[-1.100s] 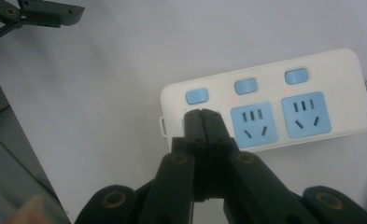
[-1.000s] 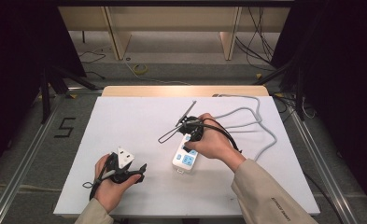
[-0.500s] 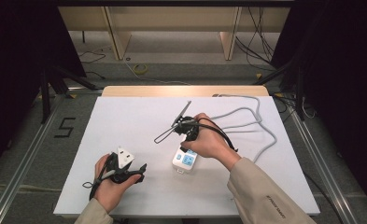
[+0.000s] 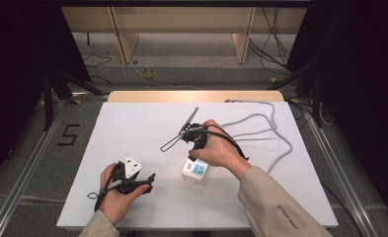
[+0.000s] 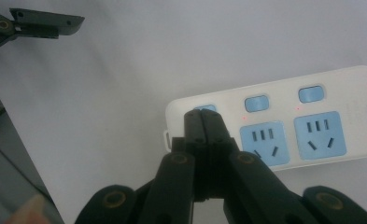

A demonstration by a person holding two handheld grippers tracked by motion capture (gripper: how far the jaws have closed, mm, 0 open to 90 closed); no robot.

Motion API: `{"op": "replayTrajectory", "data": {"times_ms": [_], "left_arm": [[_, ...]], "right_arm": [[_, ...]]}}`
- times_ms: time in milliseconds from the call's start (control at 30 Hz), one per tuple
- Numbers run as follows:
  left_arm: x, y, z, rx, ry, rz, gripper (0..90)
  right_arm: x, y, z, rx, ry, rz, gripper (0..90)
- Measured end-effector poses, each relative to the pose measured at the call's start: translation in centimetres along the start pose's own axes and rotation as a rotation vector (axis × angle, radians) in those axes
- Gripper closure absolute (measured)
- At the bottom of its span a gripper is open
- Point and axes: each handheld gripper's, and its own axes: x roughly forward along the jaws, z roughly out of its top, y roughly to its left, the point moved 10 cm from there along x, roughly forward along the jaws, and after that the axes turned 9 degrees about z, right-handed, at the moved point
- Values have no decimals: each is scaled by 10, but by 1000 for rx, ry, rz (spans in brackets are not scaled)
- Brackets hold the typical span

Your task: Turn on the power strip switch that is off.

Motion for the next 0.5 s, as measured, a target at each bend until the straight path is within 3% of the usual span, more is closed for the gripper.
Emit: {"op": "replayTrajectory", "data": {"times_ms": [500], "left_arm": [[0, 0, 0, 0, -1, 0, 221]], "right_arm": [[8, -2, 5, 3, 13, -4, 900]]}}
